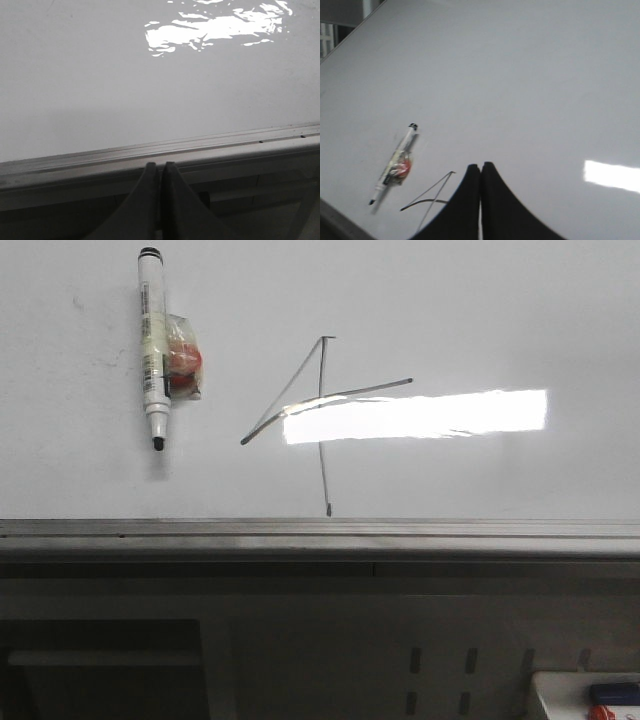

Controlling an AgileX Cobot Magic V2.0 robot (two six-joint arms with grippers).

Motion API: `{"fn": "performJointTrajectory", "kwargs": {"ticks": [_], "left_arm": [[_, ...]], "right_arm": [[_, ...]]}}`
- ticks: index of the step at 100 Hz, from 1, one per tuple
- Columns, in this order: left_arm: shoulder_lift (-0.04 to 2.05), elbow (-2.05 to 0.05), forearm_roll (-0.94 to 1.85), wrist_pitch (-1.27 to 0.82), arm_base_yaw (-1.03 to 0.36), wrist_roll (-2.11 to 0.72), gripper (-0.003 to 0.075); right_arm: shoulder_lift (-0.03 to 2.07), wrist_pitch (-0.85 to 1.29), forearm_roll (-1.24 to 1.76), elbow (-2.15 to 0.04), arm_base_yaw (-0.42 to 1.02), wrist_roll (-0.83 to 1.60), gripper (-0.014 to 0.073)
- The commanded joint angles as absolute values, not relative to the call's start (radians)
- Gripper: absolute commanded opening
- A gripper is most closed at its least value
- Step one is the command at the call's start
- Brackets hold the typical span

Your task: Write number 4 on whiteboard

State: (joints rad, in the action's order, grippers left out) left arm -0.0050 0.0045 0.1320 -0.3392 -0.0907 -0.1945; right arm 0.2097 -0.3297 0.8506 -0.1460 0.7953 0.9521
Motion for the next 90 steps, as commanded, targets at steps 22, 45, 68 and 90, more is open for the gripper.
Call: {"fn": "performJointTrajectory", "kwargs": {"ticks": [22,45,68,90], "left_arm": [[-0.03,0.038,0.134,-0.286,-0.089,-0.187,-0.002],[-0.03,0.038,0.134,-0.285,-0.089,-0.187,-0.002],[-0.03,0.038,0.134,-0.285,-0.089,-0.187,-0.002],[-0.03,0.038,0.134,-0.285,-0.089,-0.187,-0.002]], "right_arm": [[0.217,-0.659,0.474,0.03,0.599,0.66,-0.0064],[0.215,-0.201,-0.007,0.033,0.228,0.122,-0.0064],[0.158,0.0,-0.177,0.035,0.047,-0.108,-0.0064],[0.009,0.299,-0.173,0.035,0.032,-0.108,-0.0064]]}}
